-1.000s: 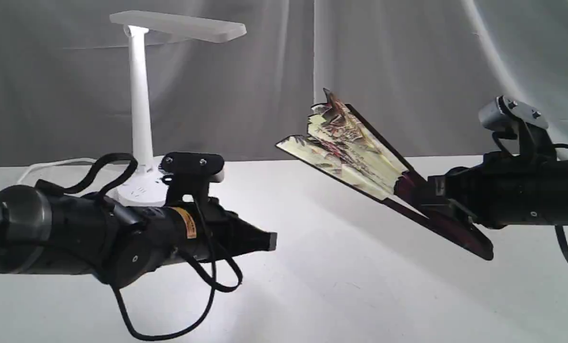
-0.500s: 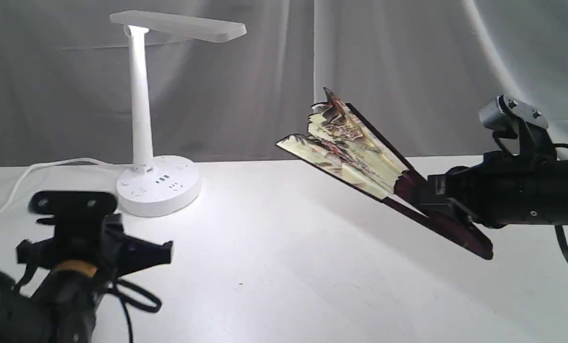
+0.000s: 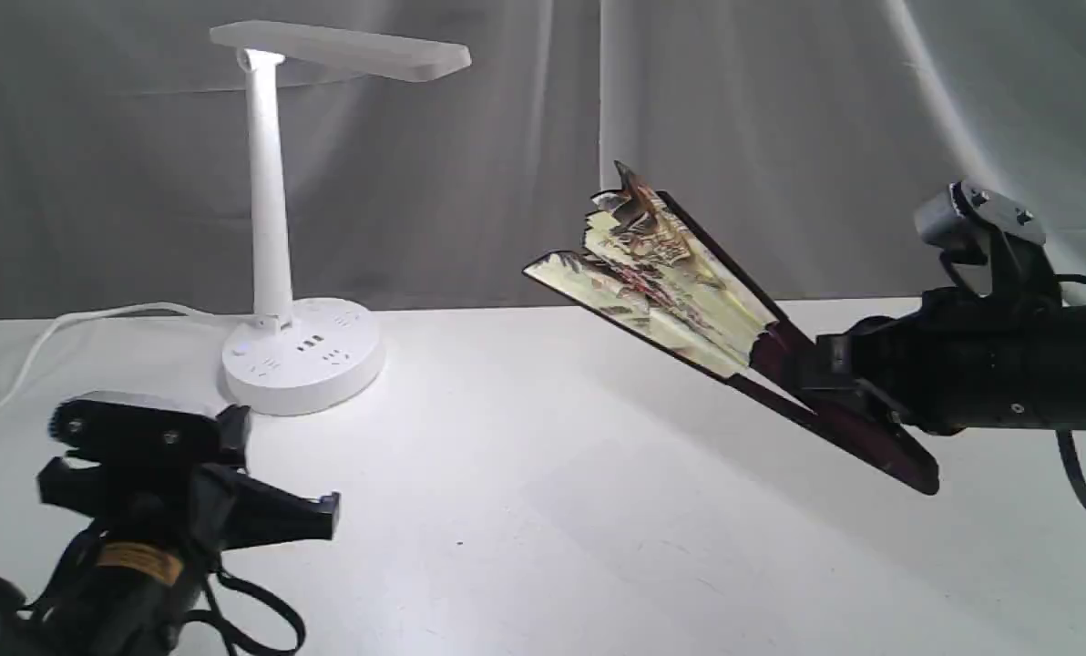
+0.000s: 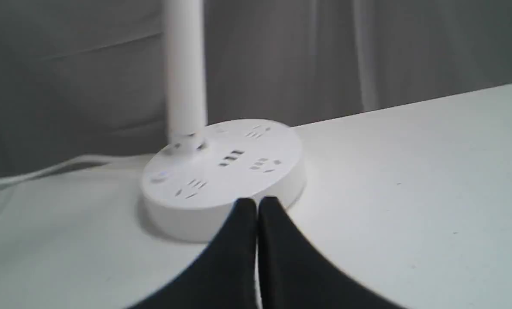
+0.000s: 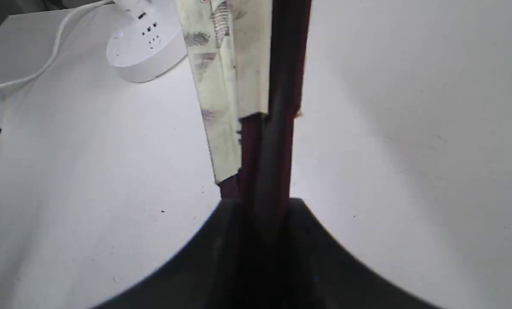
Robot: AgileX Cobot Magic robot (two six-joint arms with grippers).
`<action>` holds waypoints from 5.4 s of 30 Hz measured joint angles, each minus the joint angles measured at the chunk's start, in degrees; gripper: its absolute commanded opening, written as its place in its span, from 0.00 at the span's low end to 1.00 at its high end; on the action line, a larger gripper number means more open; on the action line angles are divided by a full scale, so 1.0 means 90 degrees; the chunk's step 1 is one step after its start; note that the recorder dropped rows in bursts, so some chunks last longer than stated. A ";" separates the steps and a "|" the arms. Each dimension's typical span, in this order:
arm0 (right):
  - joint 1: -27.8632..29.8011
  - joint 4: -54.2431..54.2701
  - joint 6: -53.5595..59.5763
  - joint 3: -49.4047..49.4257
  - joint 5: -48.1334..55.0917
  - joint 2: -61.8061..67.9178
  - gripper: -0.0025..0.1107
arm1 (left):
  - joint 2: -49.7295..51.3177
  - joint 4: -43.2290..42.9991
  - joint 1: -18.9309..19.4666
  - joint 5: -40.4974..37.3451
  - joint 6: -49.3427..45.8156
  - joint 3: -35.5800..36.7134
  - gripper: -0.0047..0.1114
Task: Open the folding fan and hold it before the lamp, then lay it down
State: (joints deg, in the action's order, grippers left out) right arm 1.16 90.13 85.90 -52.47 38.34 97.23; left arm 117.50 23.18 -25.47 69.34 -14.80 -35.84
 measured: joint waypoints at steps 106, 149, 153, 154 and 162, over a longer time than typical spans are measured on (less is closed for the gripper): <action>0.0000 0.0621 0.1390 0.0000 0.0560 0.0276 0.02 | 0.2183 -0.5765 0.0202 -0.2549 1.2975 -0.5381 0.49; 0.0013 0.0743 0.1293 0.0014 0.1001 0.0330 0.31 | 0.2183 -0.5589 0.0056 -0.2248 1.3571 -0.5415 0.04; 0.0013 0.0675 0.1275 0.0028 0.1176 0.0330 0.53 | 0.2183 -0.5896 0.0159 -0.2224 1.3854 -0.5415 0.04; 0.0013 0.0675 0.1248 0.0028 0.1209 0.0330 0.59 | 0.2183 -0.6044 0.0198 -0.2211 1.3940 -0.5415 0.04; 0.0013 0.0902 0.0645 0.0028 0.1417 0.0330 0.67 | 0.2209 -0.7451 0.0681 -0.1955 1.4570 -0.5415 0.04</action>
State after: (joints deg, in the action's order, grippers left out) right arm 1.28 98.24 91.70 -52.22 51.09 100.20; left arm 137.38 -43.88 -19.34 51.75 116.33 -84.58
